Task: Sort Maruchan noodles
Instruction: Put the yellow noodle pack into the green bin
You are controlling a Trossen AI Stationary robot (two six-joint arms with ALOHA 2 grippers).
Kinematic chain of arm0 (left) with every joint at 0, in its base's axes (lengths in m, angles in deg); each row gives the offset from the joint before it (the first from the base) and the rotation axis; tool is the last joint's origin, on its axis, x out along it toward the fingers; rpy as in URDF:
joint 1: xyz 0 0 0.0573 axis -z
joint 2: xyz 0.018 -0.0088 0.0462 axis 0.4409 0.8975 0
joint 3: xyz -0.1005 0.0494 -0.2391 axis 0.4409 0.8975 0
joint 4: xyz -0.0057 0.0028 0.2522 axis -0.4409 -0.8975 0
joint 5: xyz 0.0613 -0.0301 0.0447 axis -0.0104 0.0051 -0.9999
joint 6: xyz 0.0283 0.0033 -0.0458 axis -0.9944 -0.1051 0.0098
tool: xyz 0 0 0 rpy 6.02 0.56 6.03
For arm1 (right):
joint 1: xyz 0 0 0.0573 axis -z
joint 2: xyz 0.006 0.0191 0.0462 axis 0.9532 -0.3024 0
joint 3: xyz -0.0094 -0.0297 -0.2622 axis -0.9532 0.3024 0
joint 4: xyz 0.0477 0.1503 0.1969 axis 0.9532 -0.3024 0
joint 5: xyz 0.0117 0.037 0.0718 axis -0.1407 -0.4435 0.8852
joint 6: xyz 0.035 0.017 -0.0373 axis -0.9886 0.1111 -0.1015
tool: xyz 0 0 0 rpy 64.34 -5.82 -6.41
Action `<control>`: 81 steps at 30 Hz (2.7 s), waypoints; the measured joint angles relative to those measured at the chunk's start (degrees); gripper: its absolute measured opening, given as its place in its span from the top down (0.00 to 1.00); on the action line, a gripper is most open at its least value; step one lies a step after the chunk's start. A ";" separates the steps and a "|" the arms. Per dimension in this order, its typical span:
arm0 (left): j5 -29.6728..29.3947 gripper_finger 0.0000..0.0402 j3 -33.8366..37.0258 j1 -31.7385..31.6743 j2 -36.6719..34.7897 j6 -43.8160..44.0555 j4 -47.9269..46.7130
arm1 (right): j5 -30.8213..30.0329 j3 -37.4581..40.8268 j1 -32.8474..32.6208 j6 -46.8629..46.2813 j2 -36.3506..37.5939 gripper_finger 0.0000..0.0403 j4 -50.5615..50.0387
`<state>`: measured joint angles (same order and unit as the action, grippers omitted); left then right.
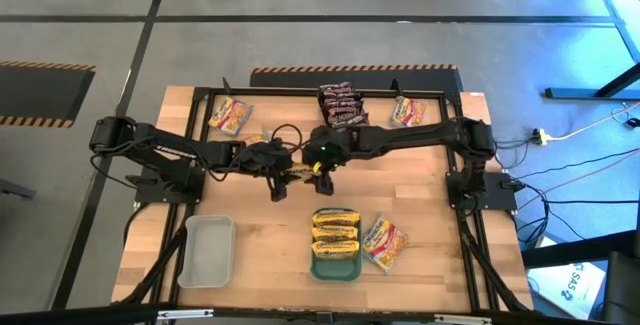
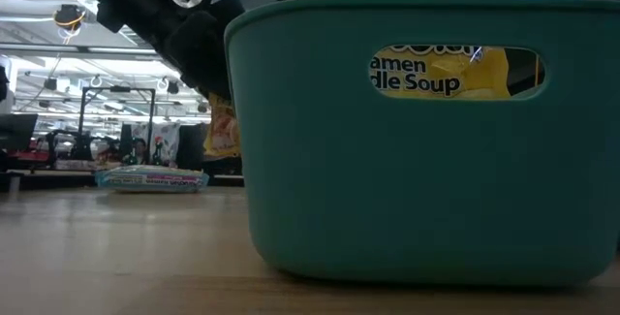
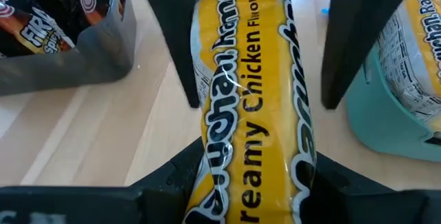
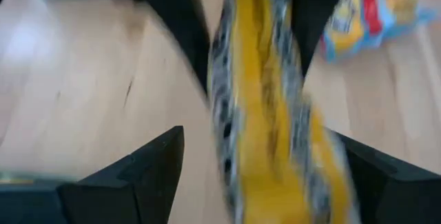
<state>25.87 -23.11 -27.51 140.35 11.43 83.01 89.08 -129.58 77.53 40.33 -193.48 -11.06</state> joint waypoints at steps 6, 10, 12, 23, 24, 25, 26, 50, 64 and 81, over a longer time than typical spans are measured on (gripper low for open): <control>-0.46 0.62 0.00 0.21 0.00 -0.17 0.10 | -2.87 -2.01 -1.09 2.17 -1.92 0.39 0.21; -2.74 0.62 0.00 1.35 0.00 -0.83 0.37 | -4.10 -2.01 -1.45 3.32 -1.93 0.60 -0.17; -2.84 0.60 0.00 1.83 0.00 -1.58 0.26 | -4.60 -2.01 -1.44 3.47 -1.93 0.72 -0.29; -3.53 0.46 -0.15 4.18 -4.51 1.77 -3.93 | -9.91 -1.98 -3.96 5.97 1.58 0.79 -3.74; -3.41 0.46 -0.13 4.40 -5.43 2.49 -5.37 | -10.67 -1.98 -4.46 5.96 2.25 0.79 -4.74; -3.43 0.46 -0.13 4.64 -6.15 3.02 -5.83 | -11.34 -1.98 -4.92 5.88 2.86 0.79 -5.50; -3.43 0.46 -0.13 4.95 -6.93 3.57 -6.27 | -11.85 -1.98 -5.37 5.66 3.63 0.79 -6.61; -9.78 0.46 -0.07 26.33 -10.93 22.69 -8.97 | -21.53 -1.92 -28.77 -19.51 15.56 0.78 -14.92; -17.93 0.46 -0.07 35.40 -10.93 30.87 -7.83 | -34.35 7.35 -43.87 -31.80 15.45 0.78 3.45; -22.21 0.46 0.00 39.43 -10.93 32.65 -3.19 | -35.27 11.85 -43.41 -34.33 5.95 0.77 8.46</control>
<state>3.66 -23.11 11.92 129.42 44.08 79.82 53.81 -117.73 34.12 6.00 -187.53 -2.60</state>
